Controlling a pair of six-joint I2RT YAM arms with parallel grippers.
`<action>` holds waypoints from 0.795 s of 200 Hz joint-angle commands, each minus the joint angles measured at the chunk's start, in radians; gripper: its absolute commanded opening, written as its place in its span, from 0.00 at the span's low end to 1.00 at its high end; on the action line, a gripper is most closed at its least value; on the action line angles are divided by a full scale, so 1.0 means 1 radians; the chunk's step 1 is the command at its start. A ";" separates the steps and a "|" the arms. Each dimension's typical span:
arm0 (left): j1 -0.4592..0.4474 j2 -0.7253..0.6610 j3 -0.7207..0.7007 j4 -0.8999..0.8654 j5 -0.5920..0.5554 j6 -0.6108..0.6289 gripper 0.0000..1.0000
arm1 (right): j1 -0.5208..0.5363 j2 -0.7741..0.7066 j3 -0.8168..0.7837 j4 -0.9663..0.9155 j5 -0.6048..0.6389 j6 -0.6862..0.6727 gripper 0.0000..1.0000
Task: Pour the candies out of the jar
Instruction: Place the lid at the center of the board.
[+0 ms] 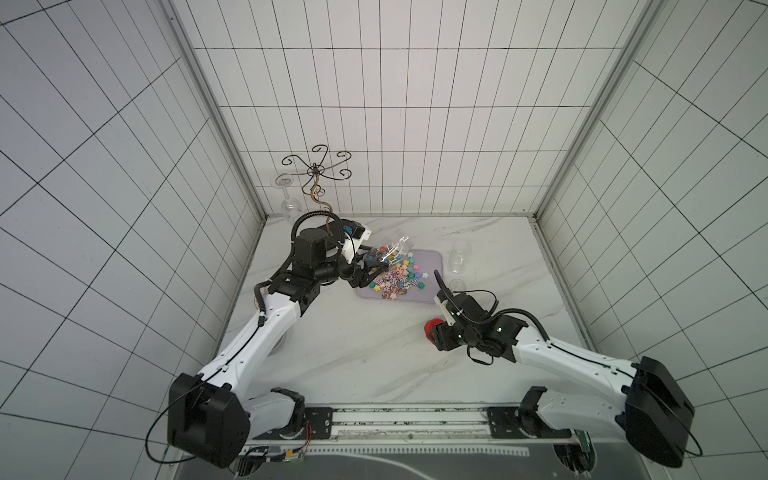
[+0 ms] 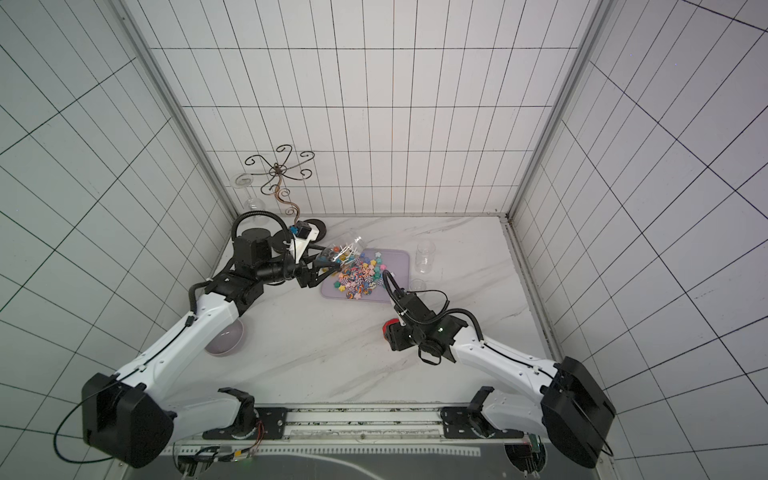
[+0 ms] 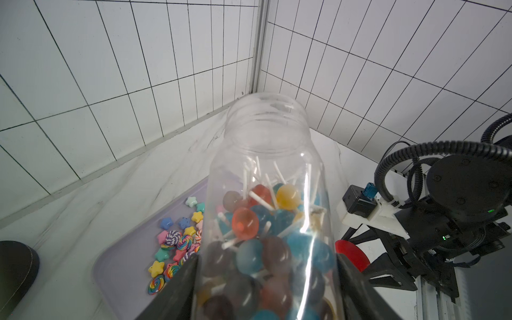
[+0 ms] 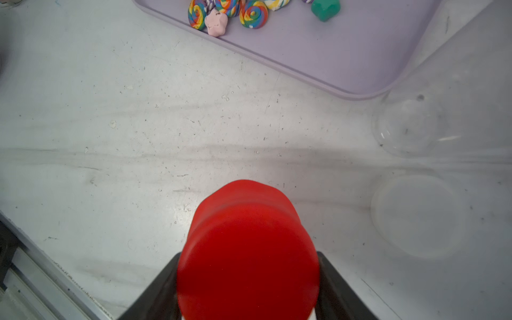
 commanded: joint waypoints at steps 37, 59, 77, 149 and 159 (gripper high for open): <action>0.004 -0.028 -0.003 0.012 -0.009 -0.016 0.55 | 0.008 0.085 -0.054 0.080 0.051 -0.033 0.67; 0.005 -0.027 -0.004 -0.005 -0.032 -0.014 0.55 | 0.008 0.121 -0.047 0.082 0.076 -0.053 0.69; 0.005 -0.022 0.000 -0.019 -0.049 -0.010 0.55 | 0.008 0.148 -0.045 0.096 0.072 -0.065 0.70; 0.005 0.005 0.002 -0.054 -0.091 -0.011 0.55 | 0.005 0.095 -0.001 0.075 0.098 -0.067 0.87; 0.004 0.015 0.007 -0.060 -0.094 -0.010 0.55 | 0.003 0.074 0.024 0.056 0.087 -0.062 0.87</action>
